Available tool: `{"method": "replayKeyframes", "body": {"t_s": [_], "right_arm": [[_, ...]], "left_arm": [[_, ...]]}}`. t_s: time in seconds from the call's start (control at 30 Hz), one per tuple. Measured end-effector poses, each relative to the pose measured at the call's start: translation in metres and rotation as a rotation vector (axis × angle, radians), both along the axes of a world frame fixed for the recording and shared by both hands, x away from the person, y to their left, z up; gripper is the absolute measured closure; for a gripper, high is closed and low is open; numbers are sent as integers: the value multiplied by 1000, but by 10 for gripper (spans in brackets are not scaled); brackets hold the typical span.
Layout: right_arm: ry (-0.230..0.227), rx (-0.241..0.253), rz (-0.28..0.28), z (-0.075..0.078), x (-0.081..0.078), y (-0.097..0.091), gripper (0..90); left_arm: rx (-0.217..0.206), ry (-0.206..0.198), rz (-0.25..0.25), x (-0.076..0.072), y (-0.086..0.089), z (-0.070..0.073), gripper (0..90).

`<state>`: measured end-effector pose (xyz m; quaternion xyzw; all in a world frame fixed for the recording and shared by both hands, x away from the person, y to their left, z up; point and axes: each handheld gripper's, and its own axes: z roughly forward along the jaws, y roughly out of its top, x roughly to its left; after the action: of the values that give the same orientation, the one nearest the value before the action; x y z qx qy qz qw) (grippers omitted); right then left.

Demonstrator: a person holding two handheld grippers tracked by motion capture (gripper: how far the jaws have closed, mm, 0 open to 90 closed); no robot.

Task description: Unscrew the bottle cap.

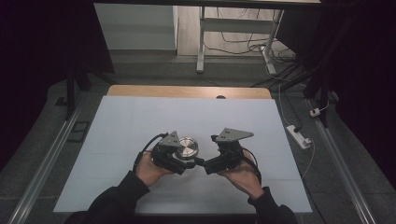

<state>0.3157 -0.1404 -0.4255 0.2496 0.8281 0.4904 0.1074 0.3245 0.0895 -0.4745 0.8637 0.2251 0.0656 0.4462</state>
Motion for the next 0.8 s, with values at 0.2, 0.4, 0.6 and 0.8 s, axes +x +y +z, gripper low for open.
{"method": "replayKeyframes", "body": {"t_s": [0.2,0.4,0.6,0.8], "right_arm": [[-16,-11,30,4,0,16,0],[-4,-8,65,0,4,29,45],[-4,-28,100,-4,7,38,117],[-1,-9,131,-3,7,39,185]], "left_arm": [[3,-2,-2,0,0,0,146],[18,-12,-21,-1,-2,1,146],[10,-12,-32,-3,-5,2,146],[6,-14,-63,-5,-6,5,146]]}}
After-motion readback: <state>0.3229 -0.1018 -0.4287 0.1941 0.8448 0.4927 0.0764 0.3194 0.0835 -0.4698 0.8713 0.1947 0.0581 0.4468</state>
